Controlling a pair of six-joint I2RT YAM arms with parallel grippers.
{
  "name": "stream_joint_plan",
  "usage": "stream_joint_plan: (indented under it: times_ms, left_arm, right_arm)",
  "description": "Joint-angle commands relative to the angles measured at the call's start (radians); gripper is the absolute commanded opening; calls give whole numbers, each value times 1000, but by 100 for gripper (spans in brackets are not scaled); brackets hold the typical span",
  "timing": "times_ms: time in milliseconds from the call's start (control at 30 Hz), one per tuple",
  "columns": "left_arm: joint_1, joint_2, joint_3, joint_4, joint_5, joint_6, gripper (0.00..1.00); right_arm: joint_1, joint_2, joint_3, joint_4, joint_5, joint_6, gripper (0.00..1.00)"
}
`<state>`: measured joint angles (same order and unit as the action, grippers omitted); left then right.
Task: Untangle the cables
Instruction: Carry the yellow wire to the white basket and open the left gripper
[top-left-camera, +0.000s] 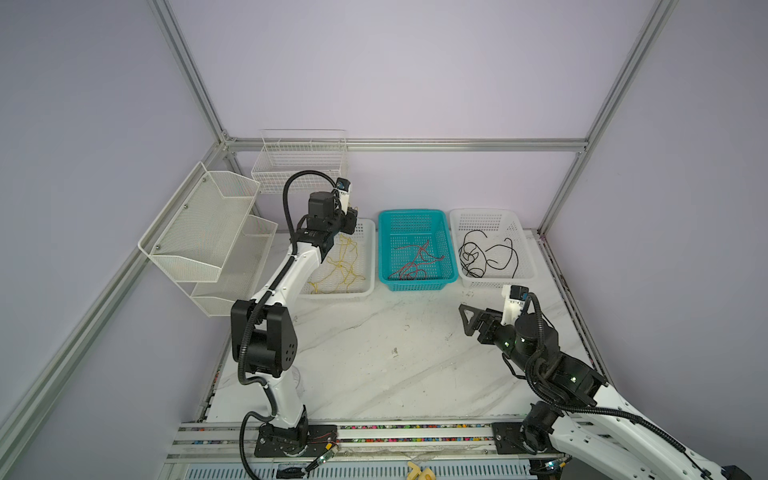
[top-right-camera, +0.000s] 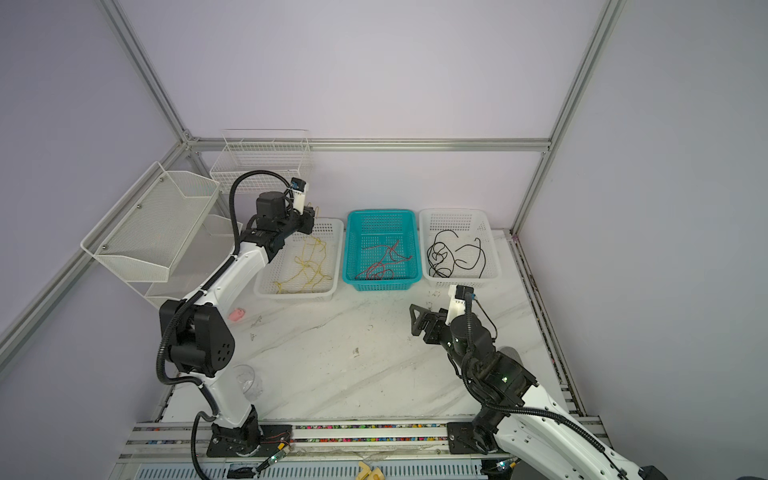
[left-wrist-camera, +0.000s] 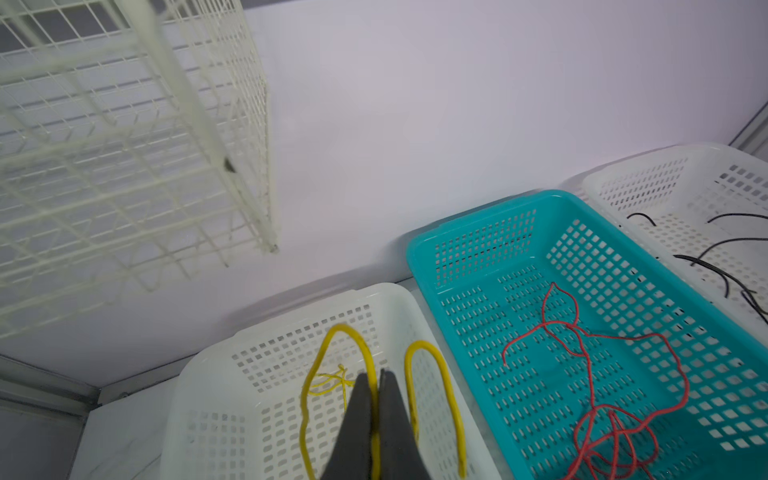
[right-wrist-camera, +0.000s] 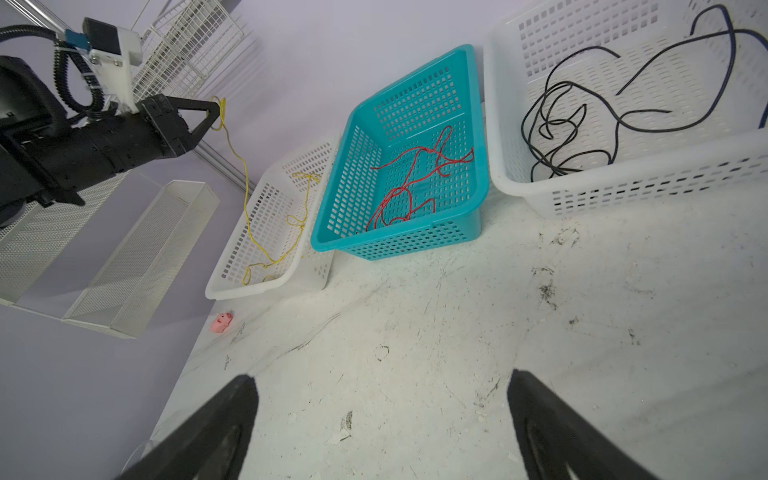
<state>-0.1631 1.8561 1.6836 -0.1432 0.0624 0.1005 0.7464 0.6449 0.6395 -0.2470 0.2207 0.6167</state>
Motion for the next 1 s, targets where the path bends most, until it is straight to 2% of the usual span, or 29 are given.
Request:
stream_joint_plan:
  times_ms: [0,167,267,400,500,667,767,867,967]
  left_arm:
    - [31,-13,-75,226,-8,44,0]
    - [62,45,-99,186,39,24,0]
    - [60,51,-142,186,49,13,9]
    - [65,63,-171,157,45,19,14]
    - [65,71,-168,115,61,25,25]
    - [67,46,-142,75,40,13,30]
    - [69,-2,-140,80,41,-27,45]
    - [71,-69,-169,98,69,-83,55]
    - [70,-146,-225,106,66,-141,69]
  right_arm:
    - [4,-19,6,7,5,5,97]
    - [4,-31,11,-14,18,2,97]
    - [4,-27,12,-12,22,2,97]
    - [3,-18,17,-3,15,0,97]
    - [4,-13,22,-6,14,-5,97]
    - [4,-13,33,-11,13,-6,97]
    - [4,-13,43,-19,14,-6,97]
    - [4,-5,49,-15,16,-21,97]
    - [4,25,64,-26,76,-36,97]
